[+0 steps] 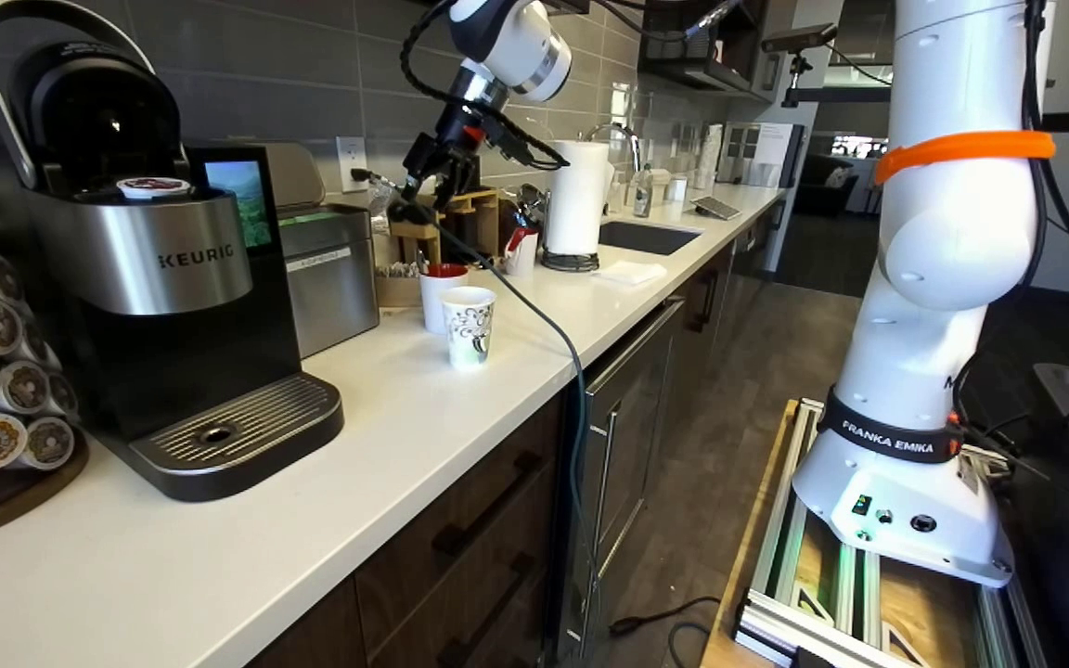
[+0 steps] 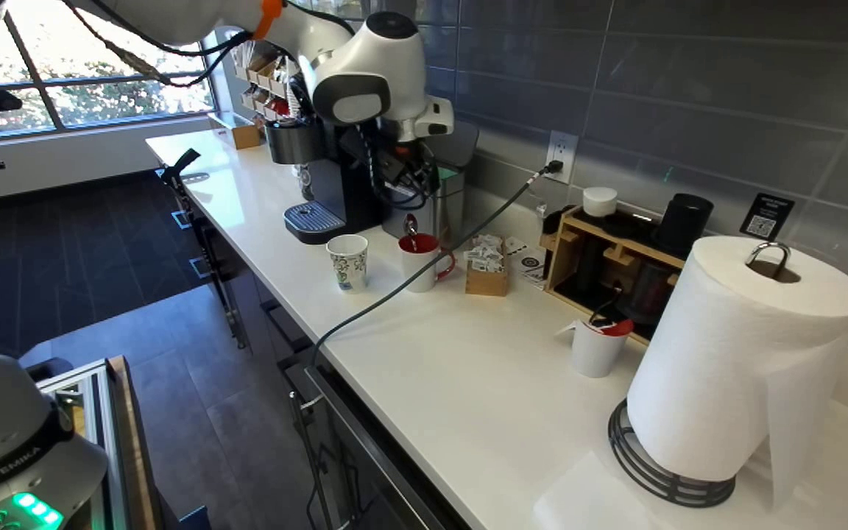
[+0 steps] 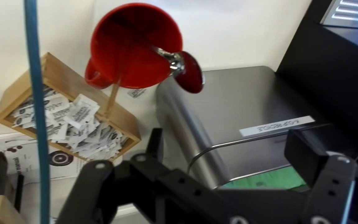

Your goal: Close the lid on the bin

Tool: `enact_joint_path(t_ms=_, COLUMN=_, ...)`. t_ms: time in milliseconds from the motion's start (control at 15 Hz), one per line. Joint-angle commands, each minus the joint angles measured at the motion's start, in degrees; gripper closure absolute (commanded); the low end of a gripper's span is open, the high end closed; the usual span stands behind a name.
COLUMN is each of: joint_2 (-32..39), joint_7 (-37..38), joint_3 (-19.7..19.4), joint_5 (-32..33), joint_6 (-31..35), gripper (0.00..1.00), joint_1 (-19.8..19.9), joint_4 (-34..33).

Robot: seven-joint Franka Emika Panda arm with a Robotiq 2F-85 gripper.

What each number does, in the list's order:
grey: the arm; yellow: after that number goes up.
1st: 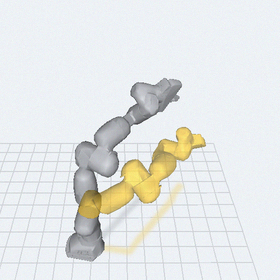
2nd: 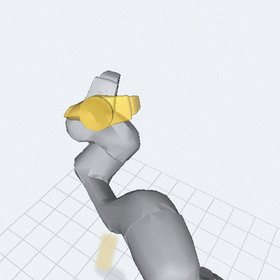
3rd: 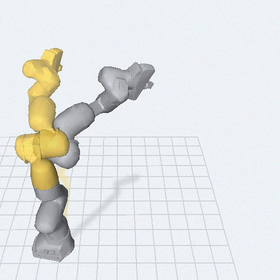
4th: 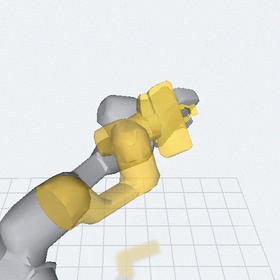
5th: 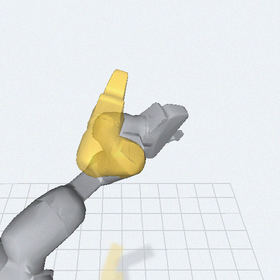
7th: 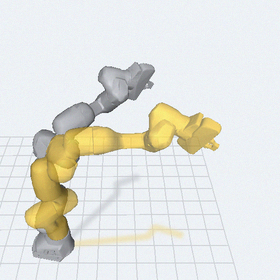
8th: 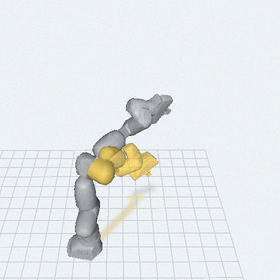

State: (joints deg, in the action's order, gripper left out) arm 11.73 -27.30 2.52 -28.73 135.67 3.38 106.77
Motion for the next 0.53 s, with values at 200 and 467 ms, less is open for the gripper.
enact_joint_path(t_ms=200, joint_2=4.7, joint_7=2.5, joint_3=-0.1, joint_5=-0.4, joint_6=-7.1, gripper=0.00, joint_1=3.9, joint_4=-7.7)
enact_joint_path(t_ms=467, joint_2=5.6, joint_7=-5.9, joint_3=2.6, joint_5=-9.0, joint_6=-4.0, gripper=0.00, joint_1=6.3, joint_4=-7.7)
